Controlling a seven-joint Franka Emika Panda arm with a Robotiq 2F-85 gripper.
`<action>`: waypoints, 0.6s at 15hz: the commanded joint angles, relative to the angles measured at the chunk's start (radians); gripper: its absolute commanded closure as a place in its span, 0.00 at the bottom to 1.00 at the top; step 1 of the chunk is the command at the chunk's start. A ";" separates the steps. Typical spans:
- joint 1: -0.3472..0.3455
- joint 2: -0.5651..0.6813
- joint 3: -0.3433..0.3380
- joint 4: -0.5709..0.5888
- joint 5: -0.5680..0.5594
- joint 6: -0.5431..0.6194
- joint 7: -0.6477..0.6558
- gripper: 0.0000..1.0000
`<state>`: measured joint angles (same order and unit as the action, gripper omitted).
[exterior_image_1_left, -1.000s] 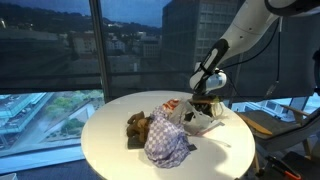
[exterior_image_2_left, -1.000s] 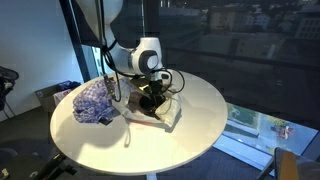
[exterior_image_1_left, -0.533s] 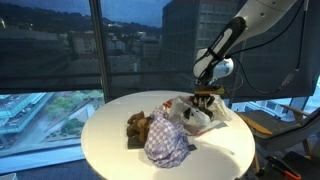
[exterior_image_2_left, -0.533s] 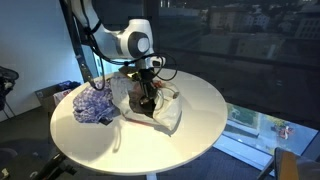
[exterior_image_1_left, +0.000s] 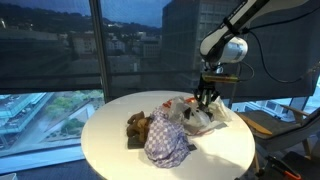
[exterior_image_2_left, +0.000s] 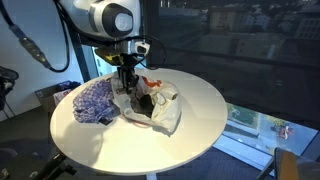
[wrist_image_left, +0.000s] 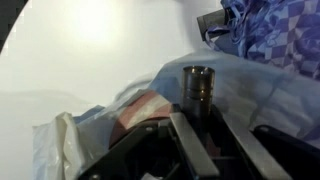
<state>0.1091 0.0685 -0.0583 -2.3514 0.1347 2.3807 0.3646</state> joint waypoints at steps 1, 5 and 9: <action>-0.022 -0.172 0.044 -0.125 -0.020 0.060 -0.059 0.86; -0.007 -0.305 0.109 -0.206 -0.098 0.104 -0.102 0.86; 0.019 -0.268 0.174 -0.120 -0.130 0.090 -0.193 0.87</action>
<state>0.1122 -0.2141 0.0825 -2.5195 0.0216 2.4584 0.2486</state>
